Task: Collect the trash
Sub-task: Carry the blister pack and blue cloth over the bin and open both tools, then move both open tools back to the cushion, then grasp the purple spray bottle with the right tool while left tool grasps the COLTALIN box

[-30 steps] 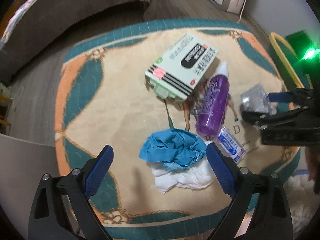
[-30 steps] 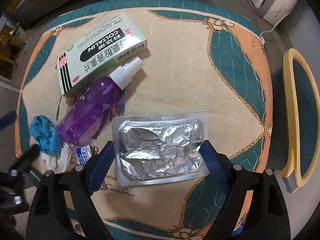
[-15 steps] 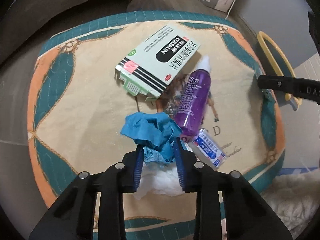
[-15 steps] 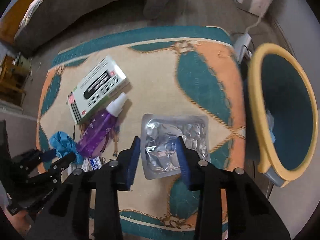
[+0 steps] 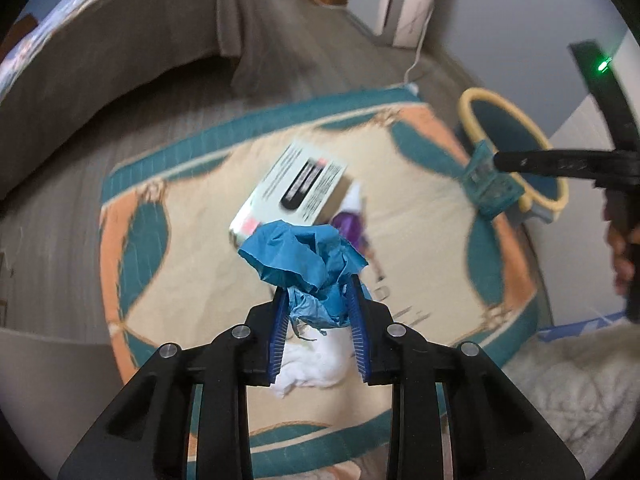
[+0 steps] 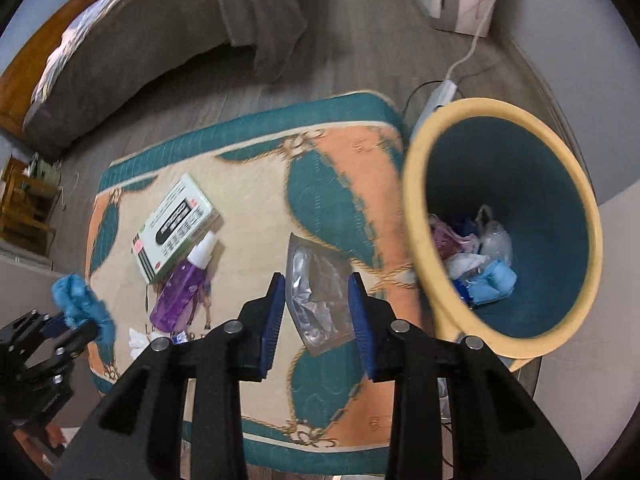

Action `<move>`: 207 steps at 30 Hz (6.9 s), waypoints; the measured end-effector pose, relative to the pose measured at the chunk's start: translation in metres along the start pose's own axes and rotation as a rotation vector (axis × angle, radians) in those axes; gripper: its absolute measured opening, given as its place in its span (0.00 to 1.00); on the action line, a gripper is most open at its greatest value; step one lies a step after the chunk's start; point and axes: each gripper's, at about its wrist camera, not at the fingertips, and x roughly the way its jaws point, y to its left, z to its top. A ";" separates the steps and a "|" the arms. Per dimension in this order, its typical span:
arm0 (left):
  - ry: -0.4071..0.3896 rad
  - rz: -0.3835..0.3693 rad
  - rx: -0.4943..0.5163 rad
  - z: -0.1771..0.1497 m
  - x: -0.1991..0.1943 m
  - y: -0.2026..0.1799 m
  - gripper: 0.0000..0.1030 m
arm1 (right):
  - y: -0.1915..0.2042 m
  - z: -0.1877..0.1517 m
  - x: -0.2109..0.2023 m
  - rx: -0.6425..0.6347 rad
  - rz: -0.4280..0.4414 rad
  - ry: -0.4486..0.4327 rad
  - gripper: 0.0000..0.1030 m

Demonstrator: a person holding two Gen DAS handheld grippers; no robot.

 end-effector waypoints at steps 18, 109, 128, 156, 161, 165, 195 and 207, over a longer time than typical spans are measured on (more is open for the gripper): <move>0.033 -0.042 0.026 0.012 0.039 -0.023 0.29 | -0.007 0.000 0.023 -0.089 -0.029 0.048 0.11; -0.219 -0.007 0.167 0.126 0.062 -0.205 0.91 | -0.176 0.036 -0.077 0.214 -0.140 -0.242 0.85; -0.239 0.274 -0.121 0.055 -0.042 0.003 0.95 | -0.047 0.035 -0.076 0.052 -0.107 -0.225 0.95; -0.145 0.220 -0.400 0.014 -0.036 0.130 0.95 | 0.140 -0.006 0.099 -0.088 0.027 0.136 0.80; -0.128 0.222 -0.412 0.019 -0.028 0.136 0.95 | 0.143 -0.011 0.122 -0.031 0.101 0.225 0.58; -0.119 0.222 -0.376 0.027 -0.020 0.129 0.95 | 0.137 -0.009 0.126 -0.057 0.080 0.239 0.41; 0.194 0.120 0.081 0.072 0.151 0.020 0.95 | 0.036 0.070 0.118 0.026 -0.003 0.142 0.58; 0.214 0.067 0.096 0.087 0.170 0.028 0.92 | 0.043 0.072 0.120 0.022 0.008 0.157 0.53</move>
